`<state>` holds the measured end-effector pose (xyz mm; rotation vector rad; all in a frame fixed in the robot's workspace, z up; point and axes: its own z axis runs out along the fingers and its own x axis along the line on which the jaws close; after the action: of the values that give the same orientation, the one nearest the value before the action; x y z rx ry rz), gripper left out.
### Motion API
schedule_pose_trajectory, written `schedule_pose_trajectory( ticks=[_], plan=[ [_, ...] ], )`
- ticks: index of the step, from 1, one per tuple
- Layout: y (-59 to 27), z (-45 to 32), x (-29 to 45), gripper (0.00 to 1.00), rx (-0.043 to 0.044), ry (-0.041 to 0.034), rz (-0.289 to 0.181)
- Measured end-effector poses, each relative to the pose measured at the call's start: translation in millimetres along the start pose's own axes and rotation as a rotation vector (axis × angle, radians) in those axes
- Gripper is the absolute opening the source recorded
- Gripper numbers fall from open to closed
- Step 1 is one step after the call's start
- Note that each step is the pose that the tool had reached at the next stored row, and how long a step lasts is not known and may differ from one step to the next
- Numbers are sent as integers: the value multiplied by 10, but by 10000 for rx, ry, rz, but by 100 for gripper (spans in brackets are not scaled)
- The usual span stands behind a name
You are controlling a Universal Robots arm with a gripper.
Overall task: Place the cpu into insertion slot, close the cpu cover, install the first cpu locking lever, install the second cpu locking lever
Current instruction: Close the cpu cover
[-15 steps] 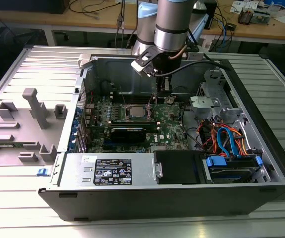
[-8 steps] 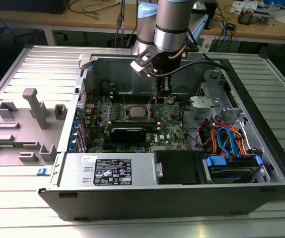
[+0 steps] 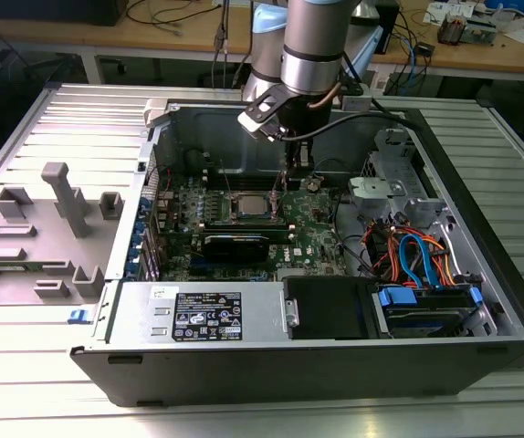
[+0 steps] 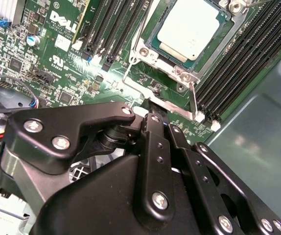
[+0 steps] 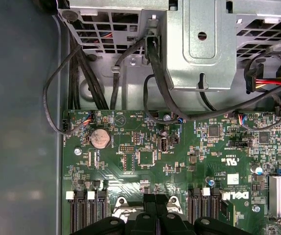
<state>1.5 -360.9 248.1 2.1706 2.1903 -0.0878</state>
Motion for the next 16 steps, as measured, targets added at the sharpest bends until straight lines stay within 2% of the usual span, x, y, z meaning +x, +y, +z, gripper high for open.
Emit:
schedule_pose_trajectory(
  ticks=[6, 7, 16],
  plan=[
    [-41, 2, 1, 11, 0, 0, 0],
    [-78, 3, 1, 11, 0, 1, 0],
    [-132, 5, 1, 11, 1, -1, 0]
  ],
)
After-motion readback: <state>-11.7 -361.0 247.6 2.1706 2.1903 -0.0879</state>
